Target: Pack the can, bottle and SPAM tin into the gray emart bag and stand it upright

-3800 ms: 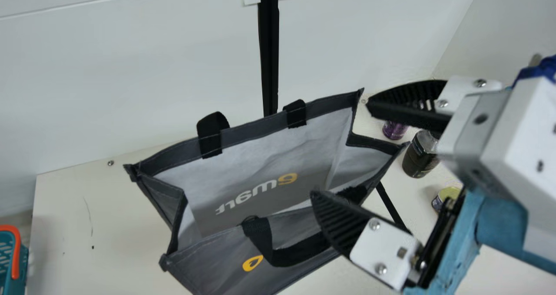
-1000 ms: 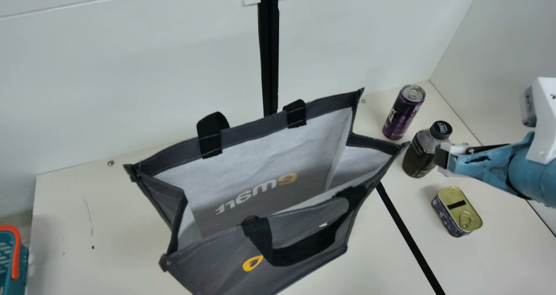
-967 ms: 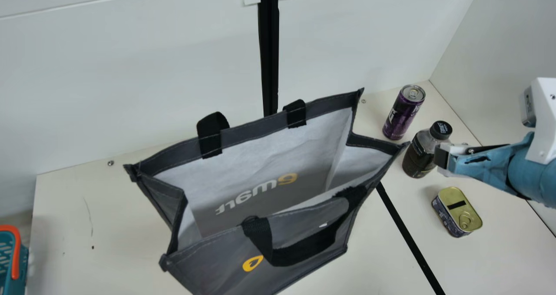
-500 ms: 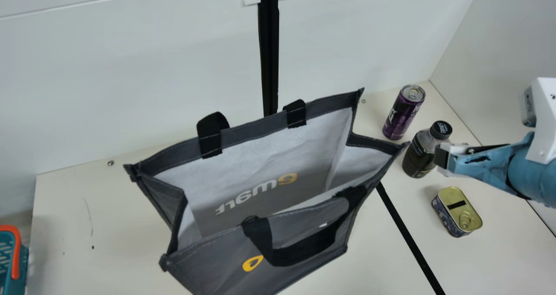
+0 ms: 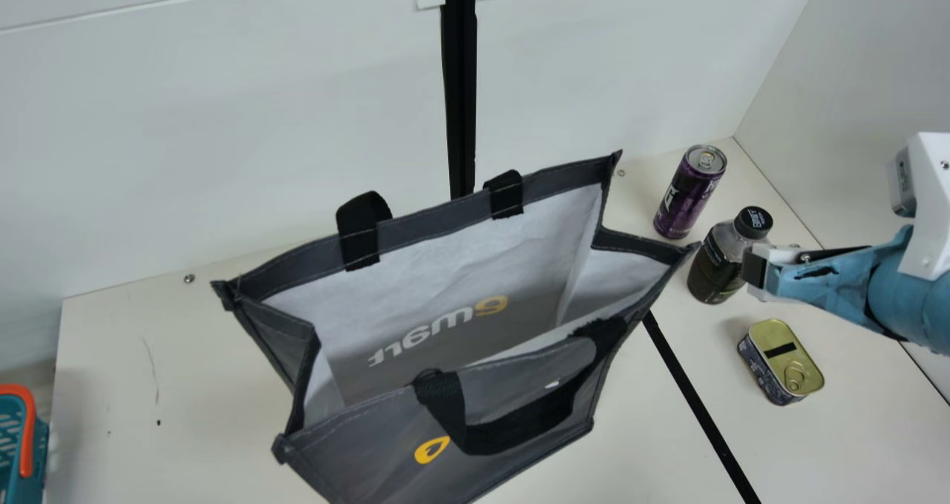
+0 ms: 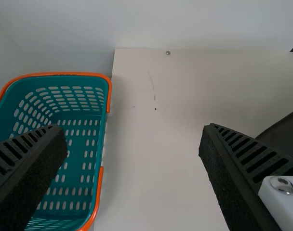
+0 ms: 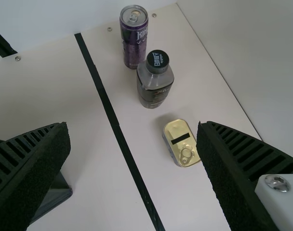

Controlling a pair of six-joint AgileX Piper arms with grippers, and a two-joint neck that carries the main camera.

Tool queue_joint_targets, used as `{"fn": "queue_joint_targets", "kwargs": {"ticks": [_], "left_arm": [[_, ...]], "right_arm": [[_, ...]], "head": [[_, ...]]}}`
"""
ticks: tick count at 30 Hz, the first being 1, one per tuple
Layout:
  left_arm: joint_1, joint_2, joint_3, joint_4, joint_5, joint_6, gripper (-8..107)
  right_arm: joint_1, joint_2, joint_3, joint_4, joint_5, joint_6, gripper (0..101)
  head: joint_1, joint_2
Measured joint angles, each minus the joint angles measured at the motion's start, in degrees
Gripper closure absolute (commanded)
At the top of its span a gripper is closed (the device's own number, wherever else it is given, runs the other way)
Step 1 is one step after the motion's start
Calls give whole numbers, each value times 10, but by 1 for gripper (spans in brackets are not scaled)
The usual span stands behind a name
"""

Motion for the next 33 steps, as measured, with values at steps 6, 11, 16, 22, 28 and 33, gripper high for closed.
{"fn": "queue_joint_targets", "kwargs": {"ticks": [6, 11, 16, 22, 28, 33], "left_arm": [[-17, 6, -15, 17, -6, 0, 9], [-41, 16, -33, 39, -11, -10, 9], [-74, 29, -56, 68, -14, -23, 9], [-129, 57, -87, 117, -18, -52, 9], [-209, 92, -120, 180, -18, -104, 9], [-292, 130, -151, 246, -10, -161, 9]], "right_arm": [[0, 0, 0, 0, 0, 0, 6], [0, 0, 0, 0, 0, 0, 6], [0, 0, 0, 0, 0, 0, 6], [0, 0, 0, 0, 0, 0, 6], [0, 0, 0, 0, 0, 0, 6], [0, 0, 0, 0, 0, 0, 6]], "head": [[0, 1], [0, 1], [0, 1], [0, 1], [0, 0], [0, 1]]}}
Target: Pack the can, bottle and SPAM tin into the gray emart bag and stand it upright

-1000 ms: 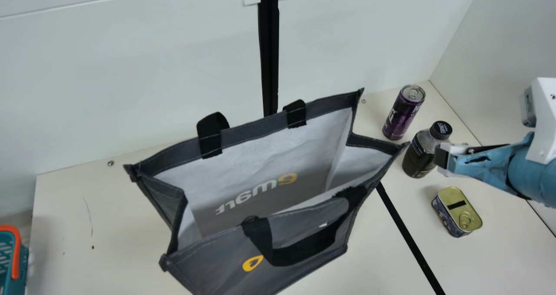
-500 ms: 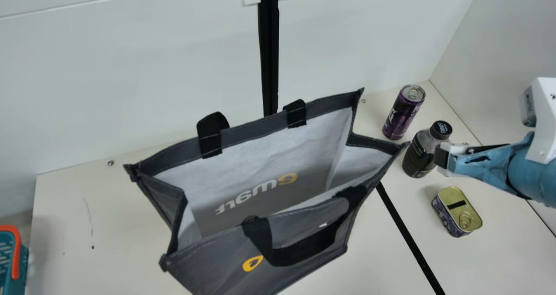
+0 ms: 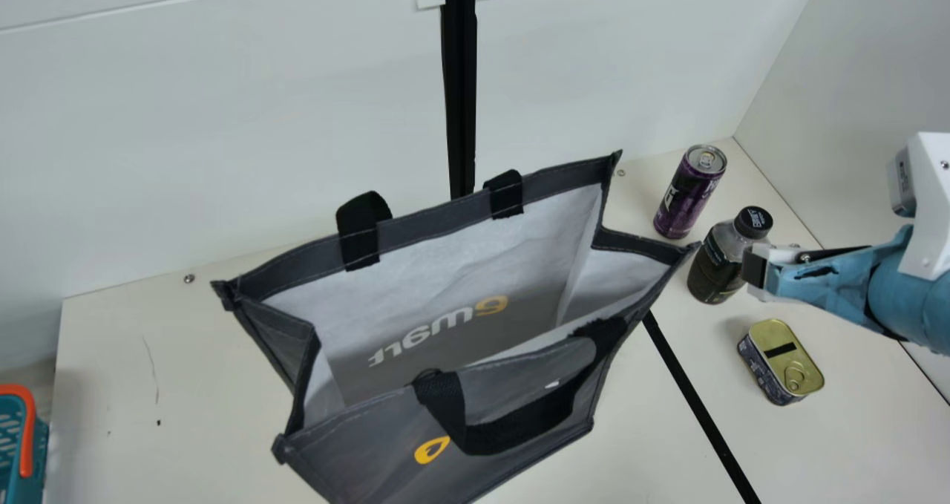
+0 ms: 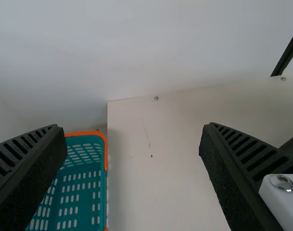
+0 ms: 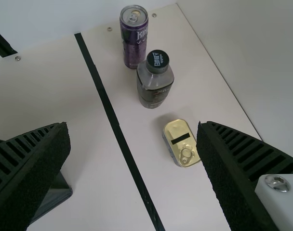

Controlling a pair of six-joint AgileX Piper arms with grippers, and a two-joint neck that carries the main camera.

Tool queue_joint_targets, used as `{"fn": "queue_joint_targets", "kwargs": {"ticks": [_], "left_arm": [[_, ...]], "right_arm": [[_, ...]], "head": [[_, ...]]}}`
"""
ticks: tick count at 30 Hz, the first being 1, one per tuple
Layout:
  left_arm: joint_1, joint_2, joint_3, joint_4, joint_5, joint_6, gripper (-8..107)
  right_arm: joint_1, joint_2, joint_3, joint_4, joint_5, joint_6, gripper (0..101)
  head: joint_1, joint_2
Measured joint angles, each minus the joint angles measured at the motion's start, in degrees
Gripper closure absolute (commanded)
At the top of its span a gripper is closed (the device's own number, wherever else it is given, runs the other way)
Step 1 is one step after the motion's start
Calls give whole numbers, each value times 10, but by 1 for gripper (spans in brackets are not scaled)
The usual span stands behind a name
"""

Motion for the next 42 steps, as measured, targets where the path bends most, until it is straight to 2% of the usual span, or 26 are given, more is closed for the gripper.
{"fn": "queue_joint_targets", "kwargs": {"ticks": [11, 21, 31, 42], "left_arm": [[-173, 78, -46, 127, 15, -122, 9], [-237, 123, -90, 161, 16, -149, 9], [-250, 164, -167, 138, 15, -109, 9], [-222, 200, -254, 26, 15, -5, 9]], "right_arm": [[0, 0, 0, 0, 0, 0, 6], [0, 0, 0, 0, 0, 0, 6], [0, 0, 0, 0, 0, 0, 6], [0, 0, 0, 0, 0, 0, 6]], "head": [[0, 0], [0, 0], [0, 0], [0, 0]]}}
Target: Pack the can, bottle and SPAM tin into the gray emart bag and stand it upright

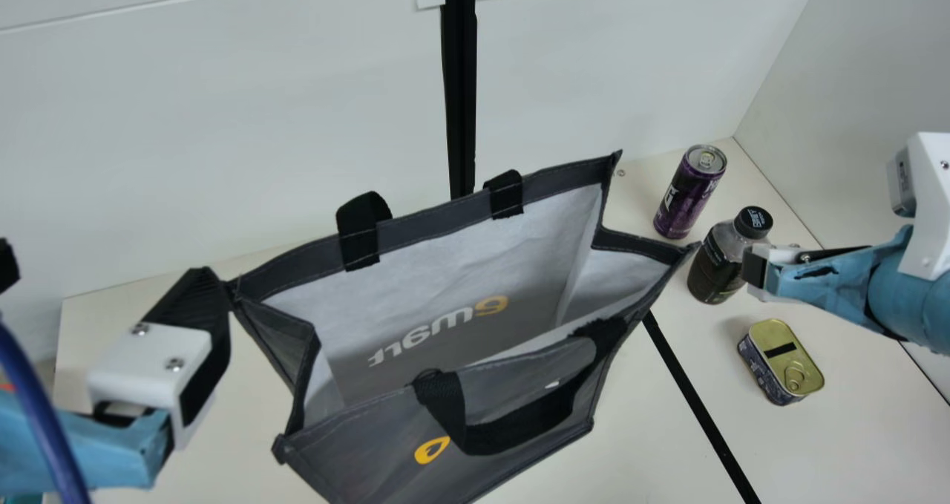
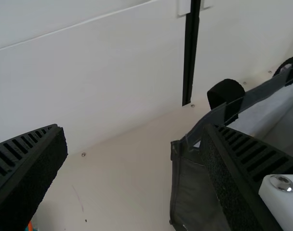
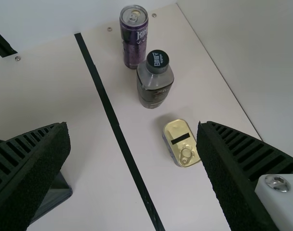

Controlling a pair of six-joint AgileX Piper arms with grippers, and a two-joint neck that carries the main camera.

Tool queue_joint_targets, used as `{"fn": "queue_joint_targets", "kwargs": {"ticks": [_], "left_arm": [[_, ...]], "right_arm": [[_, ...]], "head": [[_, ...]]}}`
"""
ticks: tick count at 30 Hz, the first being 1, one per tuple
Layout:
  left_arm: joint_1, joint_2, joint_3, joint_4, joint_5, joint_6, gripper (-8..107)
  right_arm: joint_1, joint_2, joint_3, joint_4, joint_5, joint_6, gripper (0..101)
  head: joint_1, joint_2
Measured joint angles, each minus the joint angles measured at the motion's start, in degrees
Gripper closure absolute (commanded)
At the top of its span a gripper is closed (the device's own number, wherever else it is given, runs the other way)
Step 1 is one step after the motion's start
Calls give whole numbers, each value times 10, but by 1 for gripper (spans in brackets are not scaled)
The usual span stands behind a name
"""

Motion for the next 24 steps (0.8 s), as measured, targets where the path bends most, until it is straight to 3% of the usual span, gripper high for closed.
{"fn": "queue_joint_targets", "kwargs": {"ticks": [14, 24], "left_arm": [[60, 18, -29, -173, 0, 153, 9], [84, 35, -45, -242, -1, 227, 9]], "right_arm": [[0, 0, 0, 0, 0, 0, 6], [0, 0, 0, 0, 0, 0, 6]], "head": [[0, 0], [0, 0]]}}
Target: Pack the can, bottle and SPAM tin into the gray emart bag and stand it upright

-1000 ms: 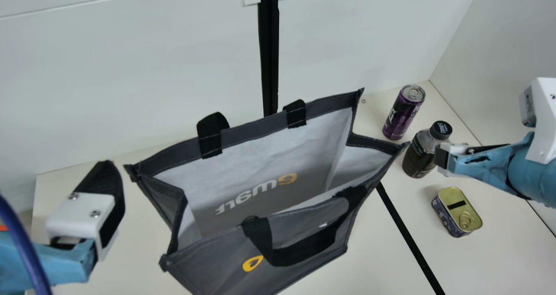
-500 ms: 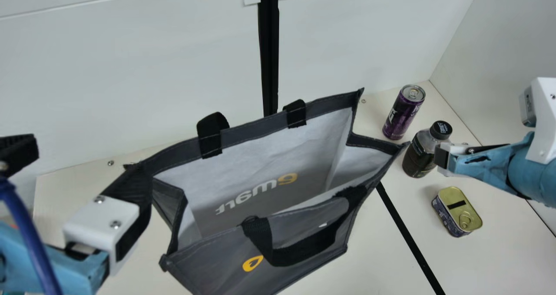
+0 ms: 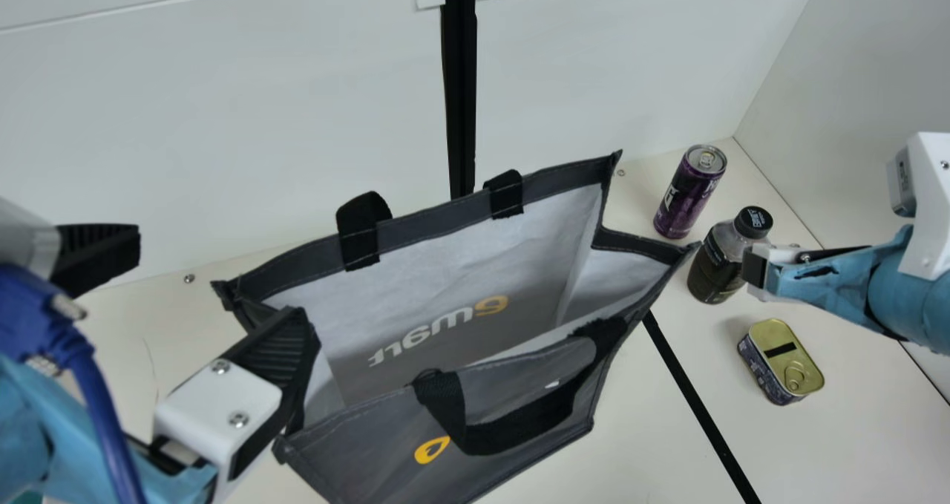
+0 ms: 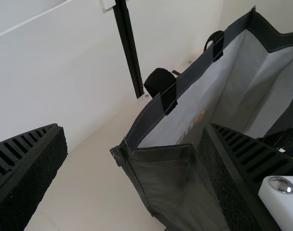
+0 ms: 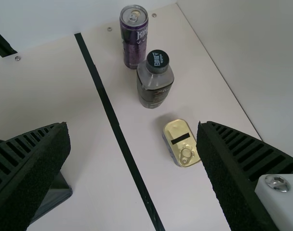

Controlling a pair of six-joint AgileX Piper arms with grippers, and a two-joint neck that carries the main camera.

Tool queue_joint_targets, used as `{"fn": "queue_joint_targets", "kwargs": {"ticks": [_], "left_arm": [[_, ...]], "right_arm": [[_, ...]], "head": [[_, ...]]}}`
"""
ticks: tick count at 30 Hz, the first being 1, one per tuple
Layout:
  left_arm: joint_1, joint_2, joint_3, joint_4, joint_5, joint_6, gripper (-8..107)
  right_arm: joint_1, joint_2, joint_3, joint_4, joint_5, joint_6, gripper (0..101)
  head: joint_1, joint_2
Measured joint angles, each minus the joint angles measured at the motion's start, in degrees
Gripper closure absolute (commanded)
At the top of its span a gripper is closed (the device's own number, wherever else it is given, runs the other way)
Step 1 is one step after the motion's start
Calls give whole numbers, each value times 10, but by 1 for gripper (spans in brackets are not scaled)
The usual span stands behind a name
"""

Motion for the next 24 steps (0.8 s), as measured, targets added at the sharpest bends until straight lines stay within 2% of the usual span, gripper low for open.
{"fn": "queue_joint_targets", "kwargs": {"ticks": [24], "left_arm": [[61, 62, -24, -108, 1, 126, 9]], "right_arm": [[0, 0, 0, 0, 0, 0, 6]], "head": [[0, 0]]}}
